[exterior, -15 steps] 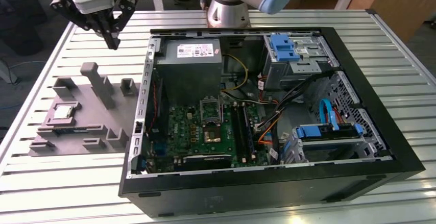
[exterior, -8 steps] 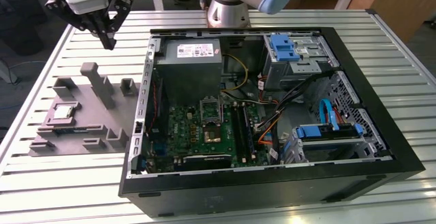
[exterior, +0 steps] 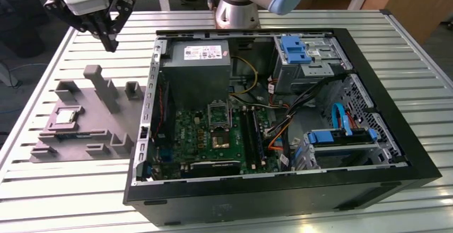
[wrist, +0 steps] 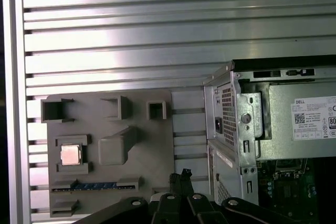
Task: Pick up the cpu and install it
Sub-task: 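Reach for the cpu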
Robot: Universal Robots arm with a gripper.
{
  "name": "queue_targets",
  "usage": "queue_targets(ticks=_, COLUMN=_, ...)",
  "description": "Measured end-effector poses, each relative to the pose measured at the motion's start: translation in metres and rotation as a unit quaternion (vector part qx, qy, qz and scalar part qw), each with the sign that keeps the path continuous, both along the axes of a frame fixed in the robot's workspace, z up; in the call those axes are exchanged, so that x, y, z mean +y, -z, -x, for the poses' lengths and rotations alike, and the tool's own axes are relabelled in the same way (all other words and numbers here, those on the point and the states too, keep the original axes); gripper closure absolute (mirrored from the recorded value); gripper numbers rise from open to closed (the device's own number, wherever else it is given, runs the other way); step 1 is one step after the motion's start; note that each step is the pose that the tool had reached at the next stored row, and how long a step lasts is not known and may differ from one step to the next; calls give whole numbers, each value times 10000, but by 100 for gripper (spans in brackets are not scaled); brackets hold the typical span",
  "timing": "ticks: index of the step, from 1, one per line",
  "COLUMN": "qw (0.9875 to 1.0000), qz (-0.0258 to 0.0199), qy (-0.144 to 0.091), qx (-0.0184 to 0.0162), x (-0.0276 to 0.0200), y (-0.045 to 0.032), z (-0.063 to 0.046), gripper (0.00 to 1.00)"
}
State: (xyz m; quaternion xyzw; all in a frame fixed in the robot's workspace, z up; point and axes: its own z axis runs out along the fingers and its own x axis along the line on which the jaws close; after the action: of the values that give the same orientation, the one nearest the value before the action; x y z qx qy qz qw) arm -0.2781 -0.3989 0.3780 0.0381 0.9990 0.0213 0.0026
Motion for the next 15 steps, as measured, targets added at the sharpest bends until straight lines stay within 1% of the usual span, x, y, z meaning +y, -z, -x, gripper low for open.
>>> queue_targets(ticks=4, qw=10000, qz=0, qy=0, qx=0, x=0, y=0, z=27, gripper=89)
queue_targets(ticks=15, qw=10000, qz=0, qy=0, qx=0, x=0, y=0, z=169, gripper=89)
